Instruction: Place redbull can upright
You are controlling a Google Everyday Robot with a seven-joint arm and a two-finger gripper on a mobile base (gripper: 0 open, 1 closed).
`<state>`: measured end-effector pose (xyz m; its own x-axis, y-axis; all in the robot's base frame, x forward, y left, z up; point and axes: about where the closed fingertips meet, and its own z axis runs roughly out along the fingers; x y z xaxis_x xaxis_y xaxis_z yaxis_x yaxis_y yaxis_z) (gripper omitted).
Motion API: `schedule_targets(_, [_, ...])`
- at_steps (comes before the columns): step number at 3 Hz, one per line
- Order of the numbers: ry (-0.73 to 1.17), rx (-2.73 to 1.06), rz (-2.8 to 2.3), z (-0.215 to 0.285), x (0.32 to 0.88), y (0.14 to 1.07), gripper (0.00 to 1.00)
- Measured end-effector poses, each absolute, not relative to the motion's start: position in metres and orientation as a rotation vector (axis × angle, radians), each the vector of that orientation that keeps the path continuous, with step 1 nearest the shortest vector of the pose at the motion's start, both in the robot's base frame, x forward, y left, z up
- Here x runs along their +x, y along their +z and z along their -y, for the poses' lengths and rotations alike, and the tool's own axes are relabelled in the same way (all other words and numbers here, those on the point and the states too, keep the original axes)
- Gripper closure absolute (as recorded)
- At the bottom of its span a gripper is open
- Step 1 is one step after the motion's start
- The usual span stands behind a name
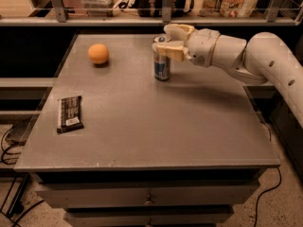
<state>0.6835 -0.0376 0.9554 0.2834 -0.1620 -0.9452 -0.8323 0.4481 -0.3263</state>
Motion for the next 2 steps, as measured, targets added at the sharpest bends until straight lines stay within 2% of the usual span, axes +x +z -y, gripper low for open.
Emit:
schedule_targets(1, [0.581, -1.043, -1.225, 0.035, 0.6833, 0.9556, 0.0])
schedule_targets(2, [0.582, -1.043, -1.225, 0.0349, 0.6833, 0.9556, 0.0])
